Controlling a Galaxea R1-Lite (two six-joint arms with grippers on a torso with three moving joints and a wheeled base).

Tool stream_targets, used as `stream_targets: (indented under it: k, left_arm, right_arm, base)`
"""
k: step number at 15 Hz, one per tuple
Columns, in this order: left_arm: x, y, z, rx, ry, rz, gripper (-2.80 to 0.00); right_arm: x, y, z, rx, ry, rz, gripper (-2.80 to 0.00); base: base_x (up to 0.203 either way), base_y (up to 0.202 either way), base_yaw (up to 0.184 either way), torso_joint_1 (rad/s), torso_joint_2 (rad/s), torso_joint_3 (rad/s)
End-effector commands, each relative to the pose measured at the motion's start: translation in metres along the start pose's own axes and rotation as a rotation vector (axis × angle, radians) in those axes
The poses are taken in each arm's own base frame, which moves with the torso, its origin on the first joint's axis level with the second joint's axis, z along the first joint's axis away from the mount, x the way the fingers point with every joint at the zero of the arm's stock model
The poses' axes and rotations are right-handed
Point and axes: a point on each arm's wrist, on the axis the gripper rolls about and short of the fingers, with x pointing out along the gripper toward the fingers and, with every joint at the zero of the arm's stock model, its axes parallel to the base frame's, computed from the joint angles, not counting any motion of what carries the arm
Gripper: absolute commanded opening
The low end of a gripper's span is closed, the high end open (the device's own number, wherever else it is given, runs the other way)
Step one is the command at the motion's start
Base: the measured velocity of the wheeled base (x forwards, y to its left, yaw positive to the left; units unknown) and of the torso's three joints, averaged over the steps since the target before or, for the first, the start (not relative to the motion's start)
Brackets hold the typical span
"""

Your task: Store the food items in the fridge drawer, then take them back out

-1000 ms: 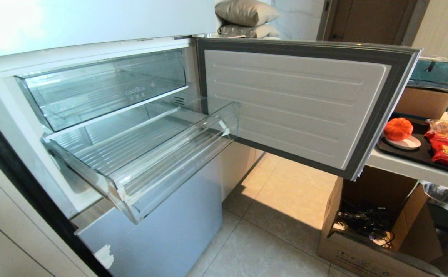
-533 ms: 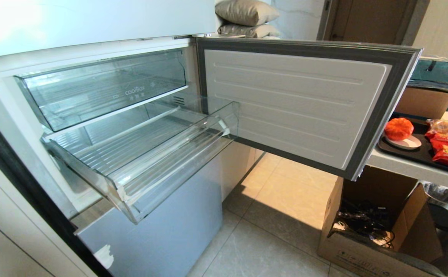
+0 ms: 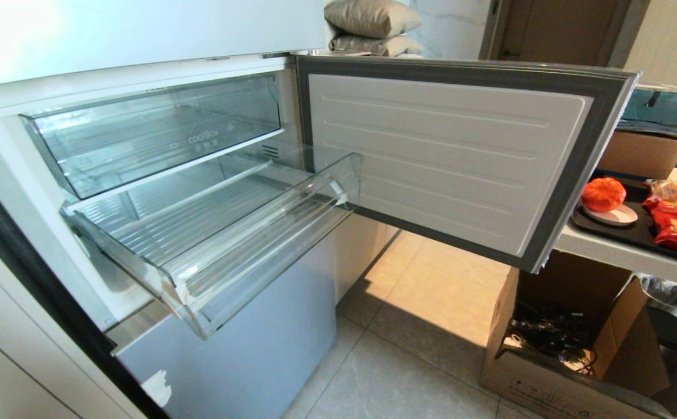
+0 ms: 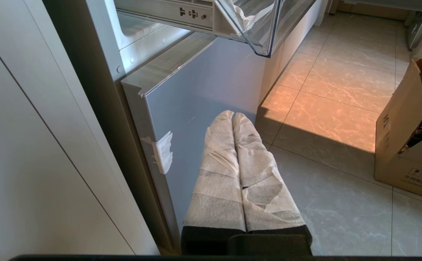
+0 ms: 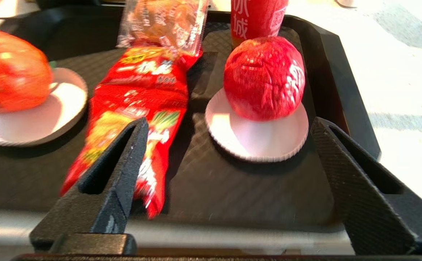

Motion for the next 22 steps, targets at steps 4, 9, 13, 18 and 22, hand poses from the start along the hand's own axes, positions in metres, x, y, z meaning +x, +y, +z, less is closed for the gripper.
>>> stream_targets:
  k: [4,9,13,18,22]
  left_arm:
    - [0.000,0.000,0.000,0.000,0.001,-0.001,-2.80]
    - [0.000,0.000,0.000,0.000,0.001,-0.001,-2.80]
    - [0.000,0.000,0.000,0.000,0.001,0.001,-2.80]
    - [0.000,0.000,0.000,0.000,0.001,-0.001,-2.80]
    - [0.000,0.000,0.000,0.000,-0.001,0.000,-2.80]
  right_arm:
    - [0.039,-0.007,-0.008,-0.011,-0.014,0.001,0.00]
    - [0.058,-0.015,-0.007,-0.015,-0.044,-0.015,0.00]
    - [0.073,-0.029,-0.009,-0.017,-0.067,-0.042,0.00]
    - [0.089,-0.037,-0.020,-0.024,-0.071,-0.047,0.00]
    - [0.101,-0.039,-0.024,-0.024,-0.082,-0.042,0.00]
  base:
    - [0.000,0.000,0.000,0.000,0.00,0.000]
    - [0.000,0.000,0.000,0.000,0.00,0.000]
    - [0.000,0.000,0.000,0.000,0.00,0.000]
    - [0.000,0.000,0.000,0.000,0.00,0.000]
    - [0.000,0.000,0.000,0.000,0.00,0.000]
